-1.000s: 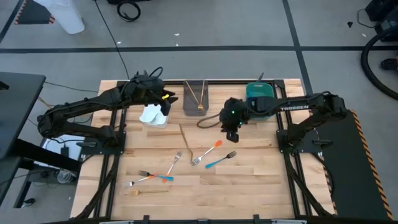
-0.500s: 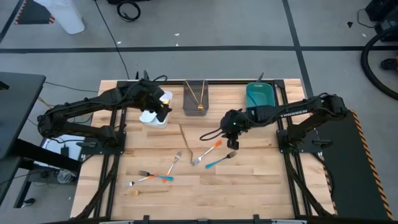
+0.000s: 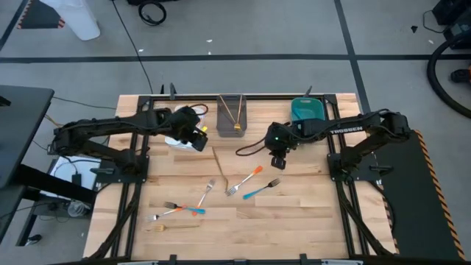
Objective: Sort silverware by color (type)
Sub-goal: Put the yellow fork into the black bin
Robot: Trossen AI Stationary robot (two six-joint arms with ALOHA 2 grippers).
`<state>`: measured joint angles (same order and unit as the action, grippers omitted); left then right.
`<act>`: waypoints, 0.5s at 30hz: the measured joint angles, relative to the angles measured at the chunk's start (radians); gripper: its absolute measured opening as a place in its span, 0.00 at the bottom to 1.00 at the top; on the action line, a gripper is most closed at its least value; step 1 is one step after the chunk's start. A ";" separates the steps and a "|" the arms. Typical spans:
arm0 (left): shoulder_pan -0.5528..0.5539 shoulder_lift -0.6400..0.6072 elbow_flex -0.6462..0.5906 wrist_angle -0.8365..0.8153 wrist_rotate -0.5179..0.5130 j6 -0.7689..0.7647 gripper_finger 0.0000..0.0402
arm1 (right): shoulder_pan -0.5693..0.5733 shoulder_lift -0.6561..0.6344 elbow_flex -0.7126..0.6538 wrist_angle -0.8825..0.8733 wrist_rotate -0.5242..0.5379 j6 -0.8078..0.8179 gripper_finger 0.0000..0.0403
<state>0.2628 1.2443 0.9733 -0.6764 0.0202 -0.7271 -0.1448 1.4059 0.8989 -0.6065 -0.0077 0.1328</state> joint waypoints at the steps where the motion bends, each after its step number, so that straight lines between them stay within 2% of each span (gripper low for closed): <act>1: -0.006 0.014 0.000 0.008 -0.001 -0.018 0.39 | -0.010 0.000 0.000 -0.001 -0.005 -0.008 0.22; 7: -0.043 0.089 0.000 0.038 -0.001 -0.134 0.39 | -0.056 0.000 0.000 0.000 -0.047 -0.051 0.19; 15: -0.125 0.188 0.000 0.127 -0.012 -0.320 0.39 | -0.068 0.000 0.000 0.004 -0.038 -0.163 0.17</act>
<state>0.1378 1.4321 0.9733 -0.5492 0.0085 -1.0470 -0.2127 1.4055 0.8990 -0.6029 -0.0458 -0.0300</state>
